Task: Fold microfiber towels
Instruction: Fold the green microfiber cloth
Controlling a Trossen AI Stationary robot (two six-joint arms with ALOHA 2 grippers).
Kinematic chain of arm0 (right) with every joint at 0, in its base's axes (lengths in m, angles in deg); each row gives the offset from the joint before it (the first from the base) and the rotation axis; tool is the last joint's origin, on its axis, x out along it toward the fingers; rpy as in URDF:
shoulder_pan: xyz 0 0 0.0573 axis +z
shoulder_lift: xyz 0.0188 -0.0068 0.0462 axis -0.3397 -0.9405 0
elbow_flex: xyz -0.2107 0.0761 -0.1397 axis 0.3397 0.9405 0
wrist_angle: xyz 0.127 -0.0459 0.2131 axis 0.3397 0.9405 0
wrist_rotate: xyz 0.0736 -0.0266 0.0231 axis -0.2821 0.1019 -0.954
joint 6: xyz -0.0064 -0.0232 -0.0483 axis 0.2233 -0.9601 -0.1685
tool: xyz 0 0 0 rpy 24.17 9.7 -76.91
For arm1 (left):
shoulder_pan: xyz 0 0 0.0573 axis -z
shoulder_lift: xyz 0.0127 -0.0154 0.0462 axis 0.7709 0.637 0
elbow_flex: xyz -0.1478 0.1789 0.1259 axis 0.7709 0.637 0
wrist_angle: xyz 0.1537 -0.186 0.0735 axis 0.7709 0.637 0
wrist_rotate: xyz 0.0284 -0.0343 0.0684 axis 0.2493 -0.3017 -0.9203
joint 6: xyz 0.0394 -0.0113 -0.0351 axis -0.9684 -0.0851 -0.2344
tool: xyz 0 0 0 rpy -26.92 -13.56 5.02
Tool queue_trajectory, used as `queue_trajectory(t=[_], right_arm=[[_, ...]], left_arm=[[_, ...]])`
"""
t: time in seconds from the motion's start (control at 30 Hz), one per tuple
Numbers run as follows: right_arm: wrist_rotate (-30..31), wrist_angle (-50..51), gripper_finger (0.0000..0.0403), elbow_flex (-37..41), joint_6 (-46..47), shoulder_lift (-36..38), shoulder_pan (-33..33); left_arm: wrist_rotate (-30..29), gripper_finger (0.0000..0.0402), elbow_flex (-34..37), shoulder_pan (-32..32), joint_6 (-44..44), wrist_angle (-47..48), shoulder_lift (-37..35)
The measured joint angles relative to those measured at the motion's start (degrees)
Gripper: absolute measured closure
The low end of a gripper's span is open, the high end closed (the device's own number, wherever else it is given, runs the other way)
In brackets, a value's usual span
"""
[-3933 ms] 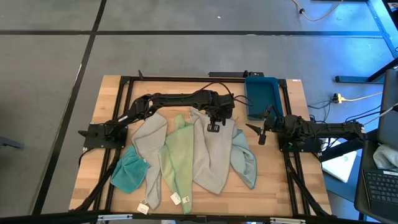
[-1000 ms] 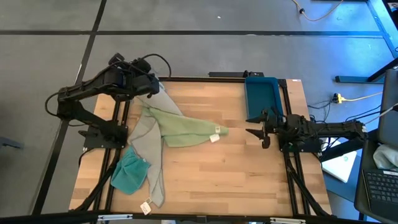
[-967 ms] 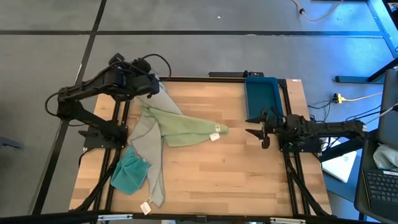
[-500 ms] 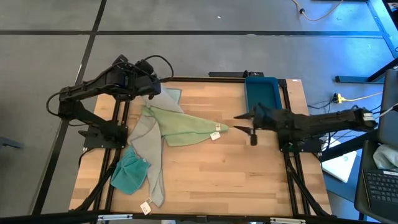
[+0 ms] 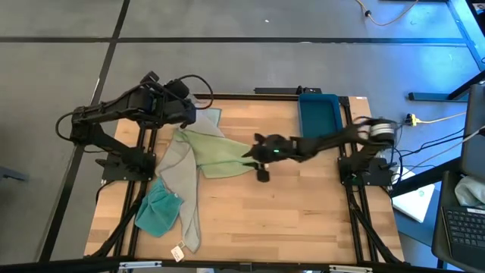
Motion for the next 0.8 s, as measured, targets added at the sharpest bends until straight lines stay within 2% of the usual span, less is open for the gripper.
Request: queue_trajectory(t=[0.1, 0.23, 0.37, 0.5, 0.6, 0.8], right_arm=[[0.0, 5.8, 0.0272, -5.3, -0.2, -6.1, -0.9], [-0.1, 9.6, 0.0301, -8.1, -1.1, -11.0, -1.9], [-3.6, 13.1, 0.0347, -8.1, 0.4, -12.1, -2.5], [-7.4, 22.8, 0.0391, -8.4, 0.7, -11.3, -2.4], [-12.4, 29.9, 0.0388, -8.6, 0.7, -10.8, -2.1], [-27.3, 42.9, 0.0356, -8.3, 2.9, -9.8, -1.1]], left_arm=[[0.6, 0.0401, 0.5, 1.1, 0.1, 0.0, 0.0], [1.8, 0.0401, 3.8, 1.8, 0.7, 0.0, 0.0], [2.0, 0.0401, 7.7, 2.7, 1.6, 0.0, 0.0], [2.2, 0.0401, 10.2, 3.7, 2.7, 0.0, -0.1], [2.1, 0.0401, 10.7, 4.1, 3.5, 0.0, -0.2], [2.9, 0.0401, 10.8, 4.1, 3.5, 0.0, -0.2]])
